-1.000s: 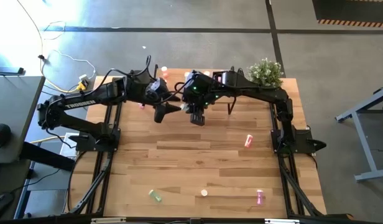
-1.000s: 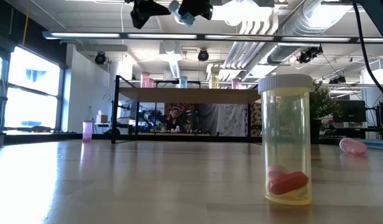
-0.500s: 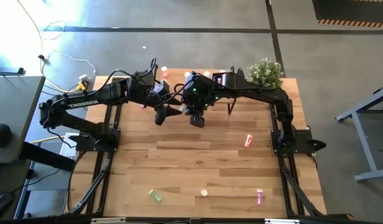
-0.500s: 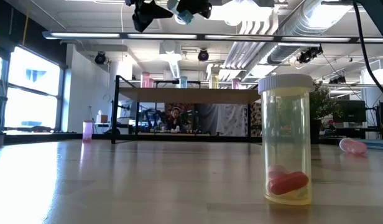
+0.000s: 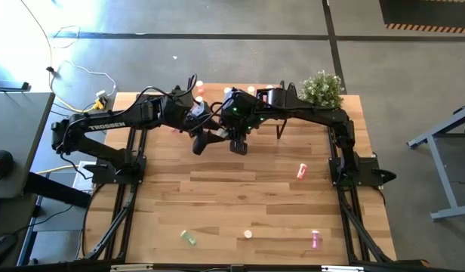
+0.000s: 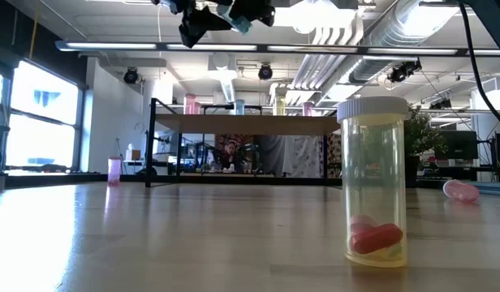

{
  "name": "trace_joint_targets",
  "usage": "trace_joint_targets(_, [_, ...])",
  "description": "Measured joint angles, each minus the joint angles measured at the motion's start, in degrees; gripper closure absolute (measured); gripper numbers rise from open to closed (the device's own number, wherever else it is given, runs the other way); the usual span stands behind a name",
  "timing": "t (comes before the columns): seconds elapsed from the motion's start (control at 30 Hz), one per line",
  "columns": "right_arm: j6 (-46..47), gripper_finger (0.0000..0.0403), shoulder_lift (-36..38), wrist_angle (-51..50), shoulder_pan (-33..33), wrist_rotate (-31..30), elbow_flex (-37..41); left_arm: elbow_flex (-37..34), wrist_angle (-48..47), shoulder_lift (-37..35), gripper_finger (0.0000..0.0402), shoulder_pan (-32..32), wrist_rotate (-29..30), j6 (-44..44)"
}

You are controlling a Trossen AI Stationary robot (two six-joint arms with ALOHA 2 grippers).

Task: Pick and place medicine bottles onto shelf by color
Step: Put the right blue pill bottle on the shelf aligned with the other blue pill bottle

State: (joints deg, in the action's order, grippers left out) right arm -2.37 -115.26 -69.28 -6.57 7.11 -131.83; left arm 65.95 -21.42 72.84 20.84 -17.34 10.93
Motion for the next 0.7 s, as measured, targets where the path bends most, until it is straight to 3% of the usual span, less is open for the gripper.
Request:
trace_joint_targets(0.43, [0.01, 0.0325, 0.00, -0.81, 0.00, 0.00, 0.00, 0.00, 2.02, 0.00, 0.0272, 0.00, -0.04, -1.80])
trace_joint_targets(0.7, [0.01, 0.0325, 0.00, -0.77, 0.00, -0.02, 0.00, 0.00, 2.00, 0.00, 0.0294, 0.00, -0.04, -2.14])
